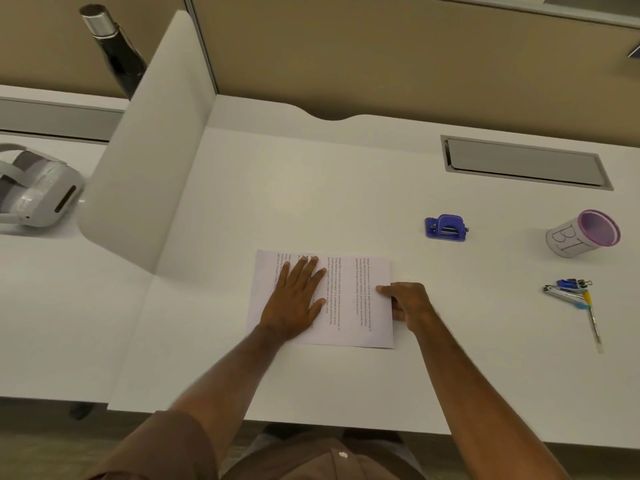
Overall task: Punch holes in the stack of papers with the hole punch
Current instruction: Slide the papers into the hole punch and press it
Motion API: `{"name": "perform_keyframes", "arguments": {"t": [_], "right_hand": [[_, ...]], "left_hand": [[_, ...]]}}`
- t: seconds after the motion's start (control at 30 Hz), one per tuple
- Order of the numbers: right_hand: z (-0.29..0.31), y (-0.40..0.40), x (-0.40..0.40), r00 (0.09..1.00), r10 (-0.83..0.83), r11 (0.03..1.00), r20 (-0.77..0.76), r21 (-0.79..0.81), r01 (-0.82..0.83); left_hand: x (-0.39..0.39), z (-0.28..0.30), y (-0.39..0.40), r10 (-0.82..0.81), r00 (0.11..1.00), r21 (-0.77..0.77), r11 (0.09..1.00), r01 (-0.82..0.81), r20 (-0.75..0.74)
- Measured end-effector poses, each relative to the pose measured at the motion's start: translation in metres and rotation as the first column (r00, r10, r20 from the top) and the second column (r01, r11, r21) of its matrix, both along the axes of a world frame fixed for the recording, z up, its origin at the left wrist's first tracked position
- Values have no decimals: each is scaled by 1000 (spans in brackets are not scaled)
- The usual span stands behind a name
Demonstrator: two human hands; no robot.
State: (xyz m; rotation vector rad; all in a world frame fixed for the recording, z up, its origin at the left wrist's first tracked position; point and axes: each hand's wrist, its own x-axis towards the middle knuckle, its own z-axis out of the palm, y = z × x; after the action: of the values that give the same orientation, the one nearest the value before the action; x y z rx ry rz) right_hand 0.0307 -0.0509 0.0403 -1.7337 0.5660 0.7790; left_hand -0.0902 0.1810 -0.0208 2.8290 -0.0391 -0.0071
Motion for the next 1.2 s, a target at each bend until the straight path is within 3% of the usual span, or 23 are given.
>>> {"name": "perform_keyframes", "arguments": {"t": [0.3,0.6,0.7,0.8,0.93,1.03,1.2], "right_hand": [[-16,-11,-5,993,38,999,108,-20,-36],[-19,-14,-3,994,48,998,98,28,-51],[-21,-16,-3,995,35,998,98,50,-40],[-23,-19,-1,995,27,998,97,60,-33],[-24,-27,1,995,32,997,91,71,-38],[-22,-33,2,997,14,995,76,101,-21],[-21,-40,6,998,2,992,64,122,-10]], "left_hand": [[0,0,1,-7,1000,-10,1000,7,12],[4,9,7,16,999,-182,983,-9,40],[8,16,14,63,996,-253,966,-47,56],[16,27,31,212,970,-340,927,-161,119],[19,39,58,507,846,-515,776,-365,165],[20,46,71,678,735,-703,518,-487,-10],[21,49,79,721,642,-780,233,-580,-262]]}}
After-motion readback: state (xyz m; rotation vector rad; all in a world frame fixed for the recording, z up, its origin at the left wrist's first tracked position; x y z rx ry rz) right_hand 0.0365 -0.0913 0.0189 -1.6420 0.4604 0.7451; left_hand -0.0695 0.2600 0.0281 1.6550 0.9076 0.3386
